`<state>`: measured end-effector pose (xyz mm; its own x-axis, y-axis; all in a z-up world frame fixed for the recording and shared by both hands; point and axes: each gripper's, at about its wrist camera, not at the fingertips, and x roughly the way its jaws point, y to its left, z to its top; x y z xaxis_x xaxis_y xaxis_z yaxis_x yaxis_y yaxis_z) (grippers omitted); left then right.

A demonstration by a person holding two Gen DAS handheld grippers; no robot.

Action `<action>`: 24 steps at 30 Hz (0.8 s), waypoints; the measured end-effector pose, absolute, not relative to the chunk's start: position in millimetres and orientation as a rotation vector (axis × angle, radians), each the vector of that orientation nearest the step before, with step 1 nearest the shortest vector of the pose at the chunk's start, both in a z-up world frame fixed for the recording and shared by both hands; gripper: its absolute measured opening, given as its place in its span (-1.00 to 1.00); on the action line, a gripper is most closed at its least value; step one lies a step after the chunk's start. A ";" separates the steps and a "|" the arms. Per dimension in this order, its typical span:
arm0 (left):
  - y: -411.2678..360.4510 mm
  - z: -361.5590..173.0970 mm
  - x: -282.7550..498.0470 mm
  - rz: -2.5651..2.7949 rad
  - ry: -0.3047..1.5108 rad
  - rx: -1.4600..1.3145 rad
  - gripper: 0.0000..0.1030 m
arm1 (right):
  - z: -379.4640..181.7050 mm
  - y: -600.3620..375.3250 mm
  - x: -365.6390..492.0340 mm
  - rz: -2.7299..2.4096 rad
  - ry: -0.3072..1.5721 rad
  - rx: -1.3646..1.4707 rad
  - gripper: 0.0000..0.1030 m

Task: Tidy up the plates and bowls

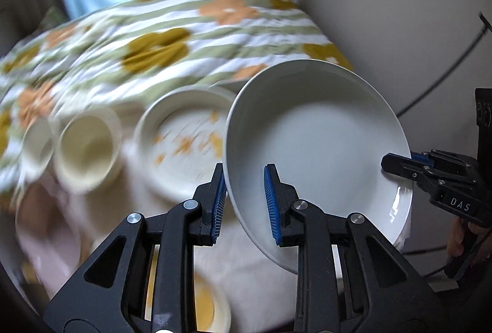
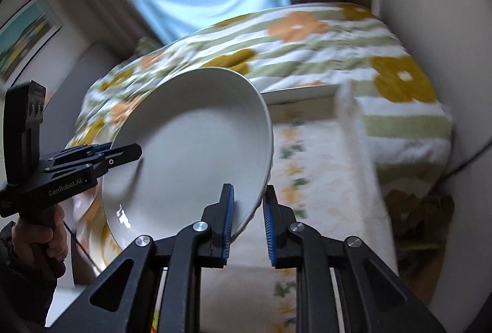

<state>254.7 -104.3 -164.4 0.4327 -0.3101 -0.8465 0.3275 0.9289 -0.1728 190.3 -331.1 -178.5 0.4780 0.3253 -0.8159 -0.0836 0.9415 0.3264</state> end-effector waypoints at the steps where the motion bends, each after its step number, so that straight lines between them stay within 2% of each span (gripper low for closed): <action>1: -94.1 -165.0 245.5 -0.371 1.053 0.003 -0.58 | -179.0 -318.4 187.4 0.300 1.052 0.237 -0.67; 12: 35.5 -207.0 144.3 -0.125 1.122 -0.157 -0.58 | -218.7 -207.7 163.4 0.561 1.134 0.131 -0.67; 24: 88.8 -265.4 135.9 -0.107 1.175 -0.203 -0.58 | -265.8 -133.3 152.5 0.537 1.215 0.030 -0.67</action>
<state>135.9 88.8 -265.4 0.3835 -0.1889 -0.9040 -0.0222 0.9767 -0.2135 152.5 -133.3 -265.8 0.2406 0.4080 -0.8807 -0.3767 0.8755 0.3027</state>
